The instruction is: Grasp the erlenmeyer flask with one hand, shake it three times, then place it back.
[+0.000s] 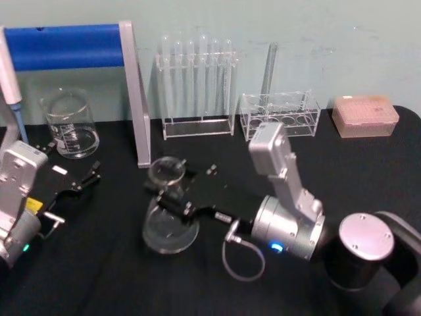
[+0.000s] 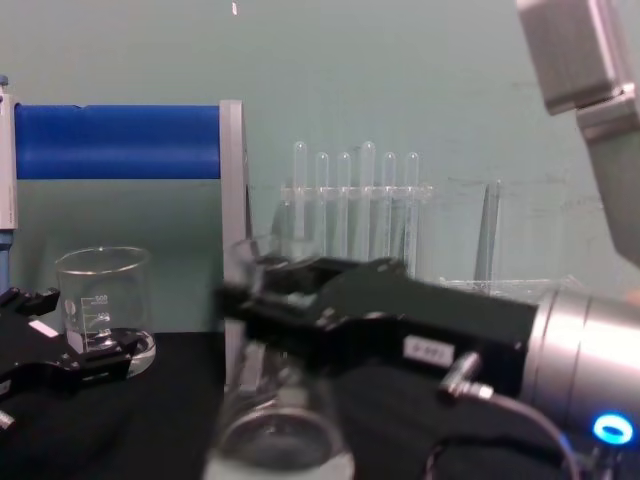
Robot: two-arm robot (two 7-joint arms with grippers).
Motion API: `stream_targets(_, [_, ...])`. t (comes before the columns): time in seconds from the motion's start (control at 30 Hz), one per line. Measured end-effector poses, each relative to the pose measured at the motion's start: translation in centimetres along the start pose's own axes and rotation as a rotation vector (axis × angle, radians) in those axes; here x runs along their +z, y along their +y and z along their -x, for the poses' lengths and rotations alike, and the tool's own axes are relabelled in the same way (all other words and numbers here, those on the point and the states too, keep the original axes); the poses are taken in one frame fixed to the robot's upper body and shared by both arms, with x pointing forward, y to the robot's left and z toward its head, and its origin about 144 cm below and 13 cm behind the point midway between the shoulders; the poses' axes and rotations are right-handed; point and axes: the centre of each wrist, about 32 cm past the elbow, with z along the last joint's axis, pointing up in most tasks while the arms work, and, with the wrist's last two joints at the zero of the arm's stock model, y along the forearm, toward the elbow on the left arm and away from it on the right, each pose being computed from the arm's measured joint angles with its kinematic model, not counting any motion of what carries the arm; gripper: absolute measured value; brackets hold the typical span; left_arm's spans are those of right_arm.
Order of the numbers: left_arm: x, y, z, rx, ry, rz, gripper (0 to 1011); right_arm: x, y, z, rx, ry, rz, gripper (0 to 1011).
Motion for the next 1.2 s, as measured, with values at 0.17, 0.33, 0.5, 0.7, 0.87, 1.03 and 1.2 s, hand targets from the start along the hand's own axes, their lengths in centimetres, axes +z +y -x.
stream_targets(0.17, [0.0, 0.0, 0.0, 0.0, 0.0, 0.0, 1001, -0.1, -0.7, -2.0, -0.128, -0.023, 0.002, 449])
stream_targets(0.33, [0.0, 0.0, 0.0, 0.0, 0.0, 0.0, 1001, -0.1, -1.7, -3.8, -0.249, -0.04, 0.005, 449])
stream_targets(0.5, [0.0, 0.0, 0.0, 0.0, 0.0, 0.0, 1001, -0.1, -2.6, -5.1, -0.337, -0.047, 0.006, 449])
stream_targets(0.7, [0.0, 0.0, 0.0, 0.0, 0.0, 0.0, 1001, -0.2, -3.9, -6.5, -0.435, -0.052, 0.008, 449])
stream_targets(0.87, [0.0, 0.0, 0.0, 0.0, 0.0, 0.0, 1001, -0.1, -4.8, -7.4, -0.503, -0.055, 0.009, 449])
stream_targets(1.03, [0.0, 0.0, 0.0, 0.0, 0.0, 0.0, 1001, -0.1, -5.2, -7.8, -0.539, -0.053, 0.007, 449])
stream_targets(1.2, [0.0, 0.0, 0.0, 0.0, 0.0, 0.0, 1001, -0.2, -4.8, -7.6, -0.525, -0.046, 0.008, 449])
